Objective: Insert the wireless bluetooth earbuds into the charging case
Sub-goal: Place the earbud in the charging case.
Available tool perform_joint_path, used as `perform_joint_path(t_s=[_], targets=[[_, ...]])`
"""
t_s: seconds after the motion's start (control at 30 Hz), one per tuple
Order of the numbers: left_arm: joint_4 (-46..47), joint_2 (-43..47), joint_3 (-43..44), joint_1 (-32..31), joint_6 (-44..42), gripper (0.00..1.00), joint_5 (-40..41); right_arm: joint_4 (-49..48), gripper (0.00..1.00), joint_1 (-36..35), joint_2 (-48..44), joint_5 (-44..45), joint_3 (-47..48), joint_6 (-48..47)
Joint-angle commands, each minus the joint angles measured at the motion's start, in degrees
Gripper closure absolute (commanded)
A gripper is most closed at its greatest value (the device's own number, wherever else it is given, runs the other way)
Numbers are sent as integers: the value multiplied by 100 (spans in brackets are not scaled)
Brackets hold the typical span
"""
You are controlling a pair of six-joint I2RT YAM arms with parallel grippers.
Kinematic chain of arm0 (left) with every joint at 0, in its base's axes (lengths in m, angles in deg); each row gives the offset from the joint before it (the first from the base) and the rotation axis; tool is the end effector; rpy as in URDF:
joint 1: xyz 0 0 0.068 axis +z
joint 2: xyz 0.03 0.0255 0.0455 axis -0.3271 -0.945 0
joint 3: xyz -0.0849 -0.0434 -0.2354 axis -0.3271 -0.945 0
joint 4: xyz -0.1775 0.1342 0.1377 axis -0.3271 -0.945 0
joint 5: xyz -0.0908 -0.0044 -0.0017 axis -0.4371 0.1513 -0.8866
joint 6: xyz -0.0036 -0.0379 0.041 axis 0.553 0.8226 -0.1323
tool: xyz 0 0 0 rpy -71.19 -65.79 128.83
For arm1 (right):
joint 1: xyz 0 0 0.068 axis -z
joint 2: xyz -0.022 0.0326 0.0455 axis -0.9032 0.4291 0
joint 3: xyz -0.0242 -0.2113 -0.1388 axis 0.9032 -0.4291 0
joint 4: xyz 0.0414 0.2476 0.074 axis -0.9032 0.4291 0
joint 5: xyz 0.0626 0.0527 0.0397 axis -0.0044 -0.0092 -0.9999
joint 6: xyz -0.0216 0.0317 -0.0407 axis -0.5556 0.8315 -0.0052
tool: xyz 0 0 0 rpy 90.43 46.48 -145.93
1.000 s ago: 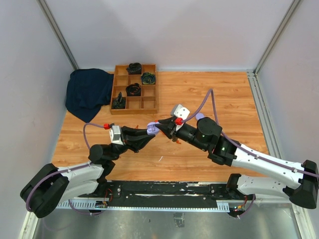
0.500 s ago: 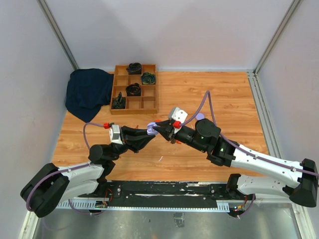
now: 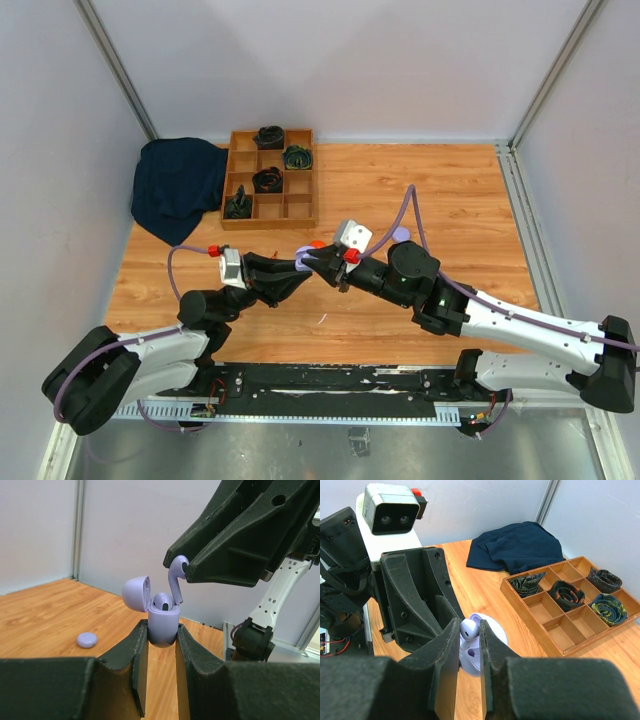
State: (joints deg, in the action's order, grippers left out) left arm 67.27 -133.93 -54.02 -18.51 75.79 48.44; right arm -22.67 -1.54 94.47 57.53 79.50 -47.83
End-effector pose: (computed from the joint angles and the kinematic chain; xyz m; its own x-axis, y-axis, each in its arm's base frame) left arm 0.1323 -0.1224 0.2161 0.0050 -0.5087 -0.8609 0.9354 0.3067 -0.1758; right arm 0.1048 0.2395 0.3480 0.1276 0.0811 -0.9885 -0.9181 0.3868 -0.0868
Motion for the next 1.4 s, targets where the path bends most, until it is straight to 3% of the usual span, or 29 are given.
perform_joint_path(t_s=[0.0,0.27,1.07,1.23,1.37], targets=[[559,-41,175,34,136,100,69,-146,82,-119,20,-3,-69,-119],[700,-96,149,34,242,100,17,-273,82,-120,-97,430,-223,-157],[651,-44,190,34,450,100,234,-98,83,-119,-157,107,-246,-142],[637,-37,184,34,447,100,207,-82,79,-120,-101,30,-230,-134],[621,-9,171,34,426,100,199,-30,69,-117,-111,86,-220,-115]])
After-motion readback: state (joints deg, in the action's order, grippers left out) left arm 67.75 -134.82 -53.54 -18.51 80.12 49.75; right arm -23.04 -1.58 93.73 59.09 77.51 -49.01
